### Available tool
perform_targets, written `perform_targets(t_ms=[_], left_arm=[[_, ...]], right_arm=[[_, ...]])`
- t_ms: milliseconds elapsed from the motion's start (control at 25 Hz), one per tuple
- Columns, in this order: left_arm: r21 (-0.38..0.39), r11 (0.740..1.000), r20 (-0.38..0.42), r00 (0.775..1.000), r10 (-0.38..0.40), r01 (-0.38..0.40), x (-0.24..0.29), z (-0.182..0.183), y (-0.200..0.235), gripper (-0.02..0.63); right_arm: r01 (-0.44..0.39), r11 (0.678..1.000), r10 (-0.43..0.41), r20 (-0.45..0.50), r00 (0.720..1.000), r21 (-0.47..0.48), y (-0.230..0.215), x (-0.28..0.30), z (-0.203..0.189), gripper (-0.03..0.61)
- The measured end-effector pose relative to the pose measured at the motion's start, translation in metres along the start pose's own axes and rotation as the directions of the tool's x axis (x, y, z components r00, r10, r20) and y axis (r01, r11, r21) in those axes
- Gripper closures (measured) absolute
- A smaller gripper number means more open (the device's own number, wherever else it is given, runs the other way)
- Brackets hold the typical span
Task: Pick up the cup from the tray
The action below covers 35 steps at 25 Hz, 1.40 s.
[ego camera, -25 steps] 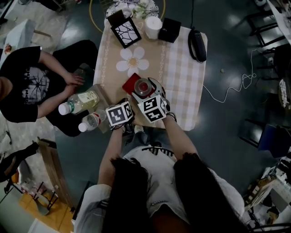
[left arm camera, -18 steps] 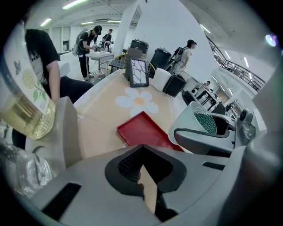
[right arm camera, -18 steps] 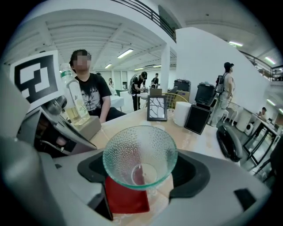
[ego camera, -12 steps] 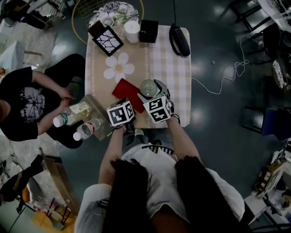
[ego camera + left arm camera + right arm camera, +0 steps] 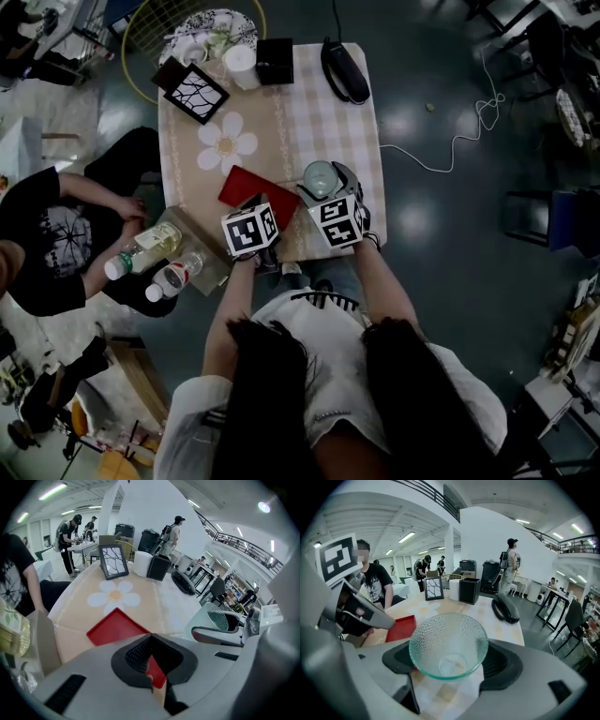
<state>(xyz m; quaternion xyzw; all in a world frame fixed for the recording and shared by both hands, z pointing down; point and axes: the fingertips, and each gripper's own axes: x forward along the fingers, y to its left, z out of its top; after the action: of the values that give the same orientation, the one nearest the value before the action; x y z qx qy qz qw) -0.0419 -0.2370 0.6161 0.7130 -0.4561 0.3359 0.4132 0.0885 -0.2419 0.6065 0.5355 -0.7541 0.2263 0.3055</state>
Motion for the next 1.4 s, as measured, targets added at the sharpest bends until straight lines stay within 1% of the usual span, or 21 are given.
perform_targets(t_ms=[120, 240, 400, 560, 680, 760, 880, 960, 1120, 1240, 1320, 1400], left_arm=[[0.010, 1.000, -0.007, 1.000, -0.003, 0.003, 0.002, 0.000, -0.004, 0.609], [0.037, 0.999, -0.017, 1.000, 0.004, -0.003, 0.003, -0.002, -0.007, 0.609], [0.077, 0.997, -0.019, 1.000, 0.009, -0.008, 0.005, -0.003, -0.012, 0.609], [0.074, 0.997, -0.027, 1.000, 0.005, -0.003, 0.006, -0.006, -0.010, 0.609], [0.078, 0.997, -0.029, 1.000, 0.008, -0.005, 0.006, -0.009, -0.007, 0.609], [0.077, 0.997, -0.037, 0.999, 0.019, -0.017, 0.006, -0.013, -0.002, 0.609], [0.086, 0.996, -0.066, 0.998, 0.022, -0.016, 0.006, -0.020, -0.002, 0.609], [0.105, 0.994, -0.077, 0.997, 0.020, -0.012, 0.005, -0.022, -0.004, 0.609], [0.128, 0.992, -0.110, 0.994, -0.004, 0.018, 0.006, -0.026, -0.013, 0.609], [0.129, 0.991, -0.124, 0.992, -0.018, 0.035, 0.003, -0.028, -0.019, 0.609], [0.123, 0.992, -0.107, 0.994, -0.026, 0.039, -0.001, -0.026, -0.024, 0.609], [0.118, 0.992, -0.084, 0.996, -0.036, 0.046, -0.006, -0.022, -0.028, 0.609]], right_arm=[[0.001, 1.000, -0.001, -0.006, 1.000, 0.017, -0.005, -0.003, -0.012, 0.176], [0.009, 0.999, -0.009, -0.007, 1.000, 0.043, -0.010, -0.006, -0.021, 0.176], [0.021, 0.999, -0.021, -0.007, 1.000, 0.036, -0.016, -0.007, -0.031, 0.176], [0.029, 0.998, -0.029, 0.009, 1.000, 0.060, -0.018, -0.004, -0.037, 0.176], [0.032, 0.999, -0.033, 0.037, 0.999, 0.026, -0.019, -0.002, -0.035, 0.176], [0.042, 0.999, -0.042, 0.031, 0.999, 0.005, -0.017, -0.001, -0.036, 0.176], [0.051, 0.998, -0.052, 0.013, 0.999, 0.039, -0.020, -0.001, -0.040, 0.175], [0.035, 0.997, -0.036, 0.012, 0.999, 0.068, -0.021, -0.003, -0.039, 0.175], [-0.049, 0.993, 0.044, 0.052, 0.998, 0.107, -0.016, -0.007, -0.029, 0.173], [-0.032, 0.996, 0.026, 0.068, 0.997, 0.086, -0.021, -0.020, -0.018, 0.174], [-0.010, 0.998, 0.005, 0.080, 0.997, 0.068, -0.025, -0.029, -0.011, 0.175], [-0.001, 0.997, -0.007, 0.099, 0.995, 0.076, -0.027, -0.037, -0.005, 0.175]])
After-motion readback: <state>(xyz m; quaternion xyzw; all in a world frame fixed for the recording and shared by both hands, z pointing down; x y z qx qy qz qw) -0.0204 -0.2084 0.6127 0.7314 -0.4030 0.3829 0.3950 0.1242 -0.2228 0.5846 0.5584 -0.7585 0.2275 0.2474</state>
